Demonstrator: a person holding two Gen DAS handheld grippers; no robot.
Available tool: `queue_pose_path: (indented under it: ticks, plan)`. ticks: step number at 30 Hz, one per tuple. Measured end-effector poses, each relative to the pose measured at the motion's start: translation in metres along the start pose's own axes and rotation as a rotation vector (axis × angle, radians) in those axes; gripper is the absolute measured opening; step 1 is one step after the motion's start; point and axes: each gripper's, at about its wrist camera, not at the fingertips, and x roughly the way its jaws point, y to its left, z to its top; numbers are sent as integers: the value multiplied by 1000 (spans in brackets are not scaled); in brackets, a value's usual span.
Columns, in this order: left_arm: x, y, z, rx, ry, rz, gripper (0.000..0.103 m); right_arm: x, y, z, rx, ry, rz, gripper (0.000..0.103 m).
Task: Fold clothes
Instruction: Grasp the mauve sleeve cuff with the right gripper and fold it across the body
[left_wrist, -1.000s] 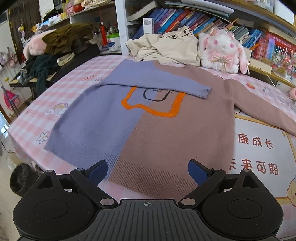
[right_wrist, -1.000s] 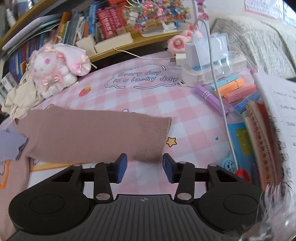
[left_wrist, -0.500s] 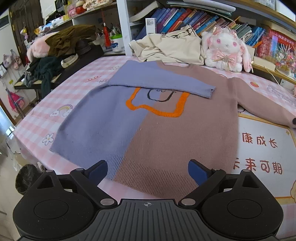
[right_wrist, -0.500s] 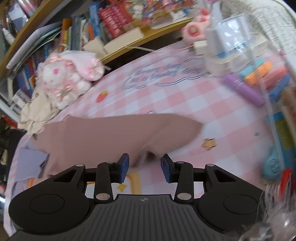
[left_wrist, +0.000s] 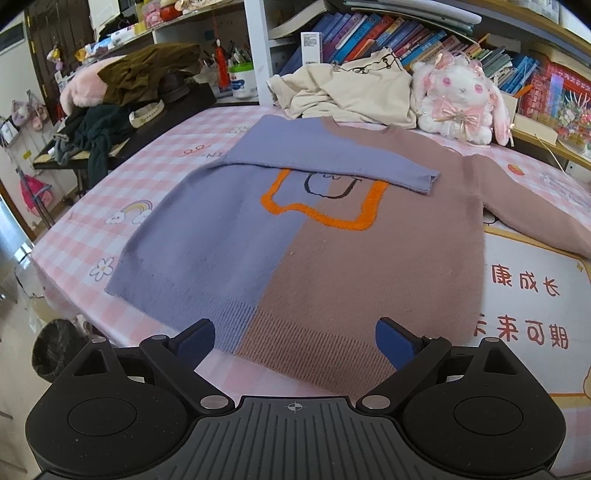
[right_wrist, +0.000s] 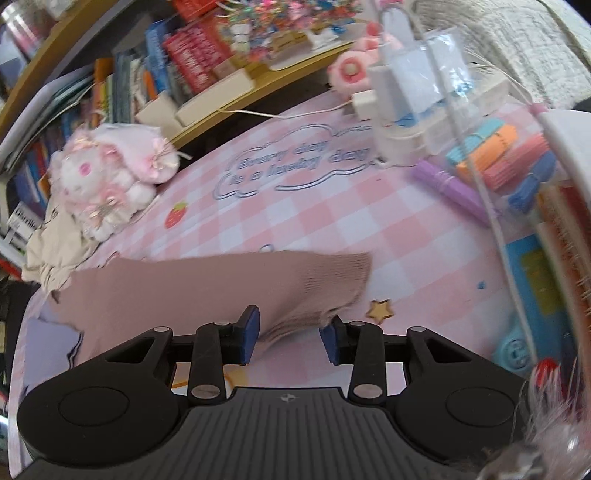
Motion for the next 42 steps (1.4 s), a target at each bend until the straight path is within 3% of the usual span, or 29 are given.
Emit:
queue_pose_path:
  ticks: [2, 5, 9, 15, 24, 30, 42]
  plan:
    - [1, 0, 0, -1, 5, -4, 96, 0, -1, 2, 3, 13, -8, 27]
    - [2, -1, -1, 5, 7, -14, 96, 0, 0, 3, -14, 41, -19, 7]
    - [1, -2, -3, 11, 4, -20, 96, -6, 13, 6, -106, 40, -15, 6]
    - [-2, 5, -5, -8, -14, -22, 96, -31, 55, 21, -215, -12, 101, 6]
    - [-5, 19, 3, 24, -80, -65, 96, -39, 166, 29, -356, -70, 289, 6]
    - [-2, 39, 8, 72, -138, -150, 96, -38, 261, 17, -469, -111, 368, 6]
    - [21, 120, 44, 240, -222, -304, 96, -4, 420, -39, -530, -168, 334, 6]
